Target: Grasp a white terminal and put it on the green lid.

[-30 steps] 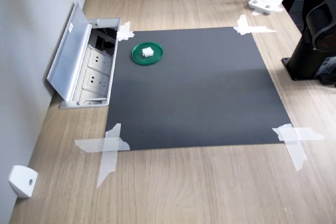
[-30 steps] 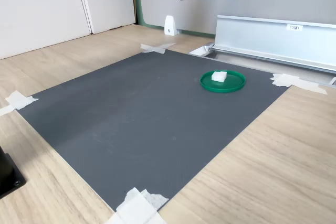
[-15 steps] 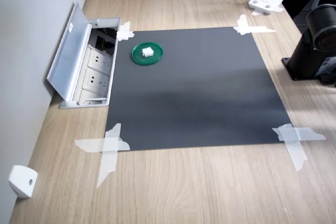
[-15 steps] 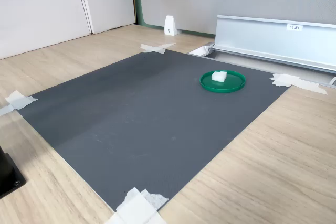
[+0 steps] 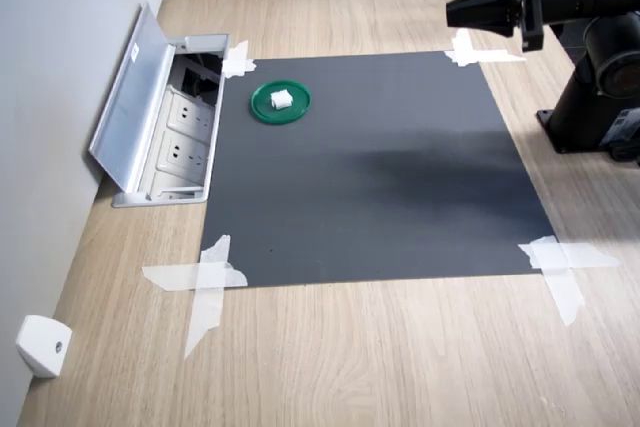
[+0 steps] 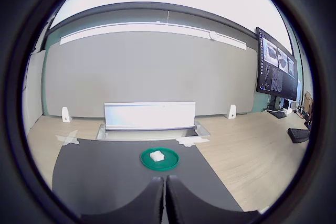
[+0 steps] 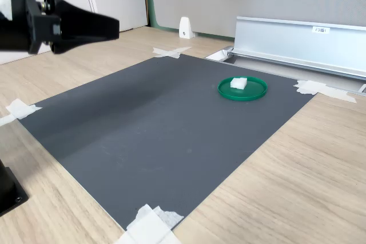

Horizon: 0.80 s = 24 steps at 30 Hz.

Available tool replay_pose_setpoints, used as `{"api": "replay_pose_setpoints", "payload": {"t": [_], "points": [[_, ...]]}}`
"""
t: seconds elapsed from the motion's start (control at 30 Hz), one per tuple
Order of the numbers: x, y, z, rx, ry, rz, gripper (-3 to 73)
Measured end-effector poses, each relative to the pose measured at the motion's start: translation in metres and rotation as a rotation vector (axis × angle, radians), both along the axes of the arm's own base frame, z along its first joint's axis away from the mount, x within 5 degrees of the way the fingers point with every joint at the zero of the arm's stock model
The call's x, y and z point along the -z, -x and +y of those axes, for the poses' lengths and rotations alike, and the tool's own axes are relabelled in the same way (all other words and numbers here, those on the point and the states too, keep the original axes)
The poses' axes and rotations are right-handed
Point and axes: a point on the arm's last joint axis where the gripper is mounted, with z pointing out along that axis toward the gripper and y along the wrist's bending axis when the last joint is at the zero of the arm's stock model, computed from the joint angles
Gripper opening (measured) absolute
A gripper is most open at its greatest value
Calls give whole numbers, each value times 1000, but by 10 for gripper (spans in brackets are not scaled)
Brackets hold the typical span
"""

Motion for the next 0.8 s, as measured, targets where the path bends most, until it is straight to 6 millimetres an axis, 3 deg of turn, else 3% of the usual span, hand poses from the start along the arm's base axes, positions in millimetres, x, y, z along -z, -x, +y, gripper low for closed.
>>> {"api": "replay_pose_setpoints", "payload": {"t": [0.3,0.8], "points": [[13,4,1,0,0,0,-6],[13,4,1,0,1,-2,-7]]}}
